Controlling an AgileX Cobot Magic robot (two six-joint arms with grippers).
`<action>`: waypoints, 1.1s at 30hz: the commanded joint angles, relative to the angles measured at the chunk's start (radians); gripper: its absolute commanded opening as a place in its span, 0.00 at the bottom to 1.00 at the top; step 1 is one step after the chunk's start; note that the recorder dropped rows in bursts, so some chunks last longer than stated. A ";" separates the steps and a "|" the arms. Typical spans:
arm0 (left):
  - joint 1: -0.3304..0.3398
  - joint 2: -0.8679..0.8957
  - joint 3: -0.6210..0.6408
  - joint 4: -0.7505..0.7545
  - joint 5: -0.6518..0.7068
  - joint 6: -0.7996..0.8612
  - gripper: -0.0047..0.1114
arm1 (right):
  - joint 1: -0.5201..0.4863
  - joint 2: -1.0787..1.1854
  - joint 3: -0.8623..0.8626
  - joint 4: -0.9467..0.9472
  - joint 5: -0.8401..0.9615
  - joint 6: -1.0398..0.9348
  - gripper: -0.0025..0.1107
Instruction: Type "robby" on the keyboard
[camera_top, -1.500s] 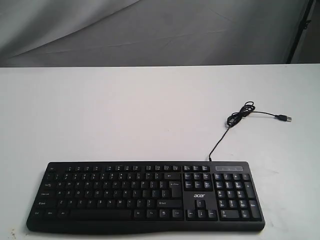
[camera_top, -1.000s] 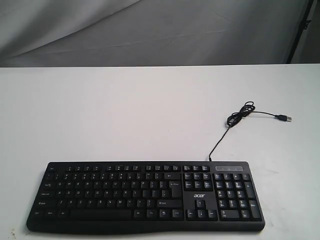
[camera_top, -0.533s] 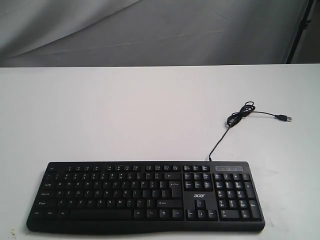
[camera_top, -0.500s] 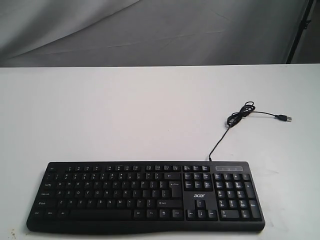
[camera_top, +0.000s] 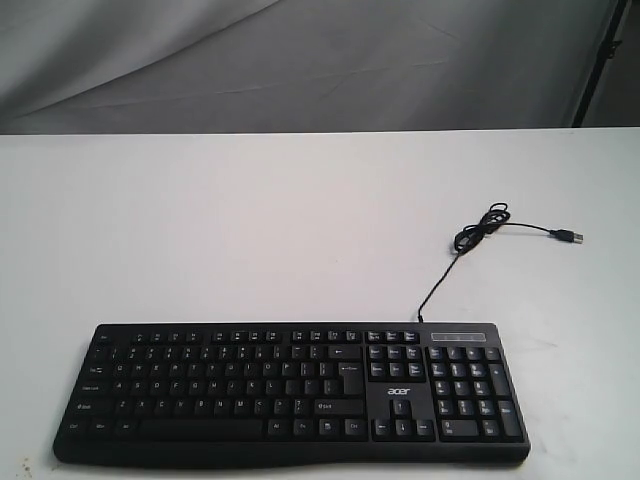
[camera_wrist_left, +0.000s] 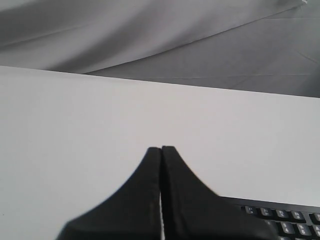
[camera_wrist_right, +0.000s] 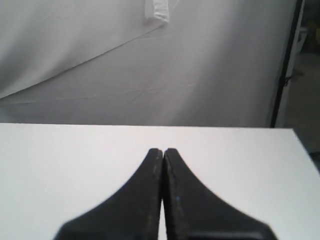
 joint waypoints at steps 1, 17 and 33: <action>-0.003 -0.004 0.005 -0.009 -0.002 -0.005 0.04 | 0.068 0.118 -0.009 0.037 0.019 0.089 0.02; -0.003 -0.004 0.005 -0.009 -0.002 -0.005 0.04 | 0.589 0.819 -0.343 0.105 -0.051 -0.128 0.02; -0.003 -0.004 0.005 -0.009 -0.002 -0.005 0.04 | 0.854 1.275 -0.522 0.437 -0.199 -0.512 0.02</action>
